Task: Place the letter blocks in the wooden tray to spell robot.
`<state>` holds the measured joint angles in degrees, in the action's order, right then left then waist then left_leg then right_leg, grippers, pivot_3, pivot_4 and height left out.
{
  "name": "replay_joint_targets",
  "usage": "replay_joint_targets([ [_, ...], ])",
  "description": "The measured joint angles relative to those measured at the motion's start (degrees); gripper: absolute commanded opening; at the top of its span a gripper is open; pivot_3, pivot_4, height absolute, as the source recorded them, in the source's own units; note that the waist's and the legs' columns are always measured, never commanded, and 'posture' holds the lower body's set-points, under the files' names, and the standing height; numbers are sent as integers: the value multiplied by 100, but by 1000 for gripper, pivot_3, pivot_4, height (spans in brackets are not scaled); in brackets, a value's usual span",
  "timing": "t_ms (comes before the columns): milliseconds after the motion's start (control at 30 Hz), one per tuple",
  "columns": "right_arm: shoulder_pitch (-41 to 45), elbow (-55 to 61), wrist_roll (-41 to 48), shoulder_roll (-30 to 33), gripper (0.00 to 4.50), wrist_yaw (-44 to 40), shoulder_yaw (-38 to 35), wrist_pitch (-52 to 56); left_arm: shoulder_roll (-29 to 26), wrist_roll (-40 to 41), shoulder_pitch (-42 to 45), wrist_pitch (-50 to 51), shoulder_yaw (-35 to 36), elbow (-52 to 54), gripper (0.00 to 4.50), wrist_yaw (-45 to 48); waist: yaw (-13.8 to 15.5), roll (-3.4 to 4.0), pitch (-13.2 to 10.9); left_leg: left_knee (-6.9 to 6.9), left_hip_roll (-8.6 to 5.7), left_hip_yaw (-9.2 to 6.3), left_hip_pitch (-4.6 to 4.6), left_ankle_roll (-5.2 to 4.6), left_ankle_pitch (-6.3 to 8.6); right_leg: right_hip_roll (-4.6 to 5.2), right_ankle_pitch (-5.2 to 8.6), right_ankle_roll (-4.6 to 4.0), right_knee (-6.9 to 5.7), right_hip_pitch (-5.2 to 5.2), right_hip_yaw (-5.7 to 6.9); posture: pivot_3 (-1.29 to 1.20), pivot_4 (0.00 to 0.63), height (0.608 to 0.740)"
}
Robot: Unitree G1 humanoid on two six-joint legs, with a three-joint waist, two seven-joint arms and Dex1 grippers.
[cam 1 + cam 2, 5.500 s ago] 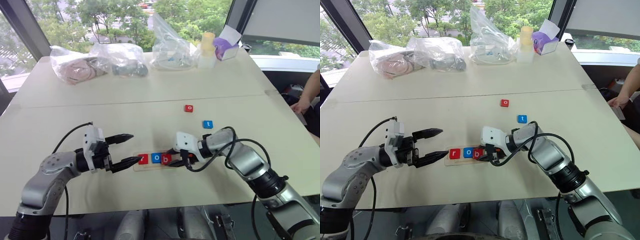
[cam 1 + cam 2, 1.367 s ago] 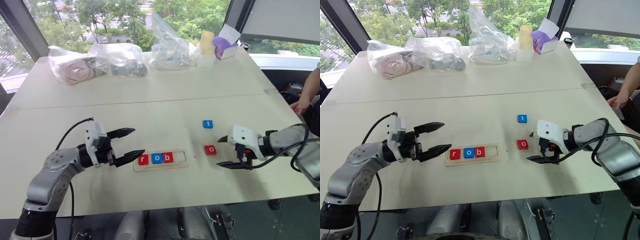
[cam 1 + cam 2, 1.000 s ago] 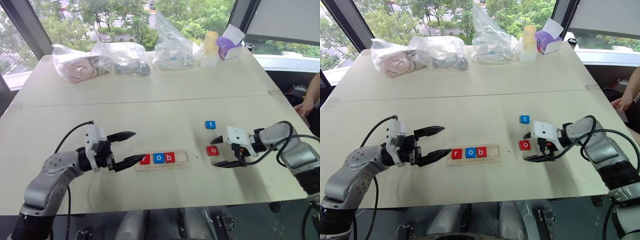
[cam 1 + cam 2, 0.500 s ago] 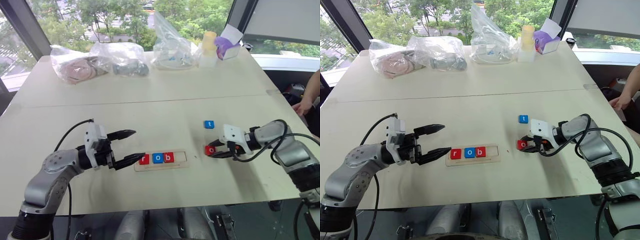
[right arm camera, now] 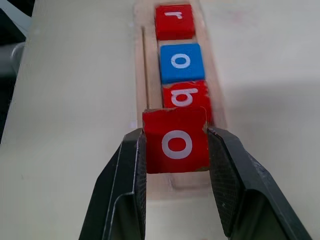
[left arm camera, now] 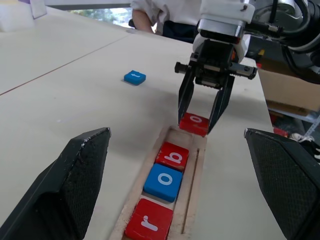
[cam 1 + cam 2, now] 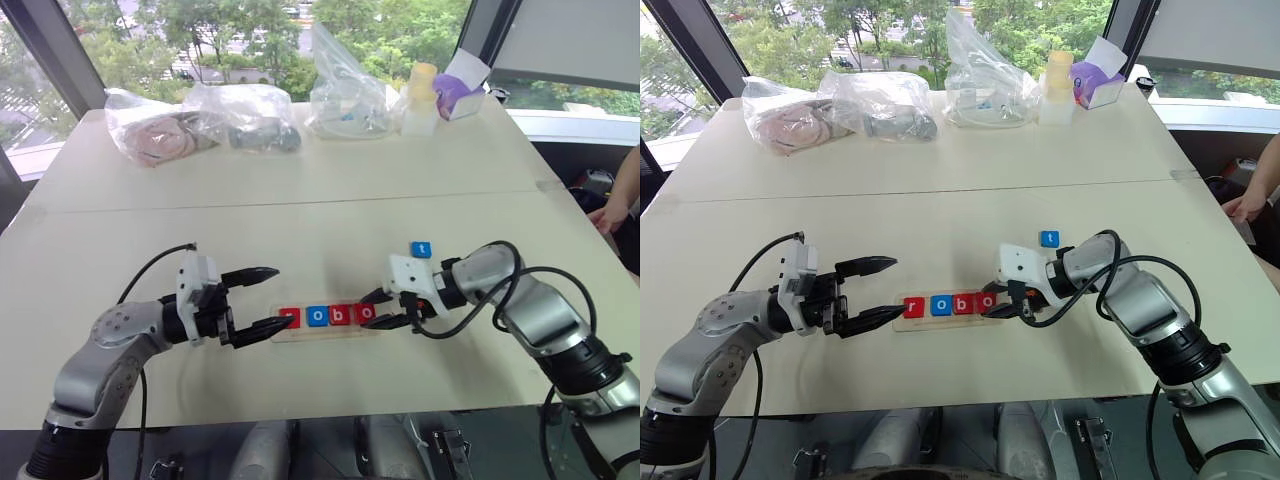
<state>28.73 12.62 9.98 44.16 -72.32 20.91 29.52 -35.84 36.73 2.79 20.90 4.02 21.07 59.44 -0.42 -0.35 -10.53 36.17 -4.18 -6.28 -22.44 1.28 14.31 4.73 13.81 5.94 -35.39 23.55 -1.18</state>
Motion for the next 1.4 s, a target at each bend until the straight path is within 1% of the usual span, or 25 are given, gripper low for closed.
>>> replay_joint_targets([
  [400,120,-341,-377,-258,1141,246,184,-282,28,-1,-84,-3,-2,19,4500,-108,-19,0,0,1,1,0,0,1,-1,-3,-5,7,-3,1,0,0,150,740],
  [800,119,-393,-445,-265,1141,210,301,-362,35,0,-89,-3,-4,59,4500,-216,-21,0,0,1,1,0,0,1,-1,-4,-5,7,-4,2,0,0,150,740],
  [867,120,-394,-469,-265,2202,213,309,-373,36,0,-89,-3,-4,59,4500,-219,-19,0,0,1,1,0,0,1,-1,-4,-5,7,-4,2,0,0,150,740],
  [933,121,-411,-472,-269,3052,214,309,-379,41,0,-89,-3,-5,59,4500,-221,-18,0,0,1,1,0,0,1,-1,-4,-5,7,-4,1,0,0,150,740],
  [967,123,-427,-474,-272,3597,214,309,-382,44,-1,-89,-3,-6,59,4500,-222,-18,0,0,1,1,0,0,1,-1,-4,-5,7,-4,1,0,0,150,740],
  [1033,129,-459,-477,-275,4462,217,309,-385,53,-1,-89,-3,-7,59,4500,-224,-18,0,0,1,1,0,0,1,-1,-5,-5,7,-4,1,0,0,150,740],
  [1300,196,-516,-510,-300,4462,237,296,-371,98,-1,-87,-3,-14,59,4500,-237,-20,0,0,1,1,0,0,1,-1,-5,-5,7,-4,2,0,0,150,740],
  [1400,355,-514,-402,-454,4462,311,183,-172,107,-2,-71,-3,-29,59,4500,-241,-26,0,0,1,1,-1,1,2,-1,-5,-6,7,-7,3,0,0,150,740],
])
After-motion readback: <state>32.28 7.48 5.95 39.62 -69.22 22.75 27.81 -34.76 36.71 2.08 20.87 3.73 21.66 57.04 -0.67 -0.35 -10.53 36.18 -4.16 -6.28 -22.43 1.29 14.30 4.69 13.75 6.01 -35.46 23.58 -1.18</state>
